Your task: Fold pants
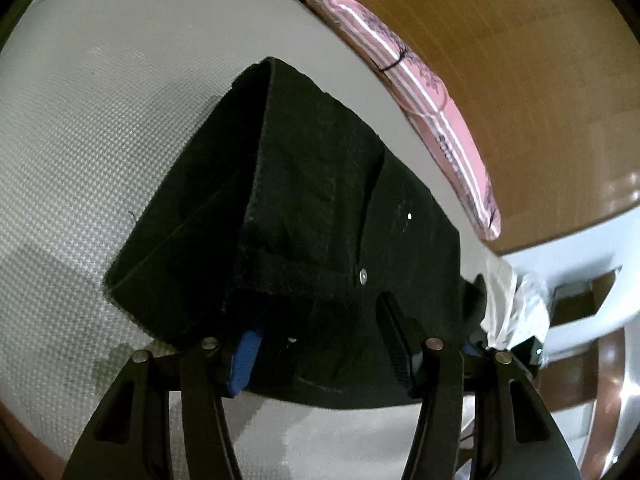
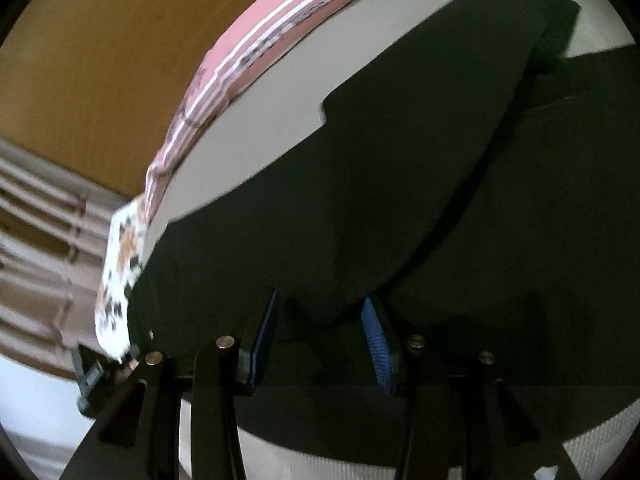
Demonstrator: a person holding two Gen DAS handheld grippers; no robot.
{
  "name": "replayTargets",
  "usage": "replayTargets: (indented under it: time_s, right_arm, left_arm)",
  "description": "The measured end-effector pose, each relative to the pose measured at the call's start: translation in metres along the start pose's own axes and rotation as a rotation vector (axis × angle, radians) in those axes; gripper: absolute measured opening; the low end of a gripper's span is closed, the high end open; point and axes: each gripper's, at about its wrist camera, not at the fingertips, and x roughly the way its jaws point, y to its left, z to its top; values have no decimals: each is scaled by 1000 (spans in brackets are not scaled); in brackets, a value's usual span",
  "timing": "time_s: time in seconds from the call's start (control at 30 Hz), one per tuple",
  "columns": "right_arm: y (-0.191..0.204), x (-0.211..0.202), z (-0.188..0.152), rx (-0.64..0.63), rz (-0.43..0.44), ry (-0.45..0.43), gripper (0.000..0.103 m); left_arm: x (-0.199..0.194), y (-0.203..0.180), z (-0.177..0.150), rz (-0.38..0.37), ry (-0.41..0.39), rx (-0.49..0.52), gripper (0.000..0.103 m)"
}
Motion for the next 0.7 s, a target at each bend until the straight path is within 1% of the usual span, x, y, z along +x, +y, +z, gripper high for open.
replayTargets:
  time_s: [0.07,0.1,0.13,0.17,0.2,0.23,0.27,0.37,0.5,0.6,0.7]
  right_arm:
    - [-6,1,6,41,11,-15,40]
    - [-9,0,8,54,14,-21,40]
    - [-11,0,10,65,12,-27,34]
    - [-12,-1,12,72,0,-41,24]
    - [-13,-1,14,70,-14,-45,18]
    - [-15,-2,14,61,-37,-43,10]
    - [-14,-2,13,49,-53,-41,9]
    - [-11,-10,9,30,-65,-60,6]
    - [3,-27,0,-16,-72,-74,6]
    - [15,-35,-14,-61,-91,-50,6]
    - [21,-35,-32,-79,-104,-3,5]
  left_arm:
    - [-2,0,1,30,-19,12,34]
    - [-2,0,2,48,-21,16,33]
    - [-2,1,3,54,-19,16,30]
    - [-2,2,4,57,-23,17,27]
    - [-2,0,5,73,-27,30,27]
    - [-1,-2,6,93,-27,50,25]
    - [-1,-4,7,108,-25,76,23]
    - [-3,-13,9,150,-15,157,22]
    - [-9,-18,20,189,11,236,21]
    - [-16,-22,26,242,10,323,21]
    - [-19,-25,30,282,17,379,21]
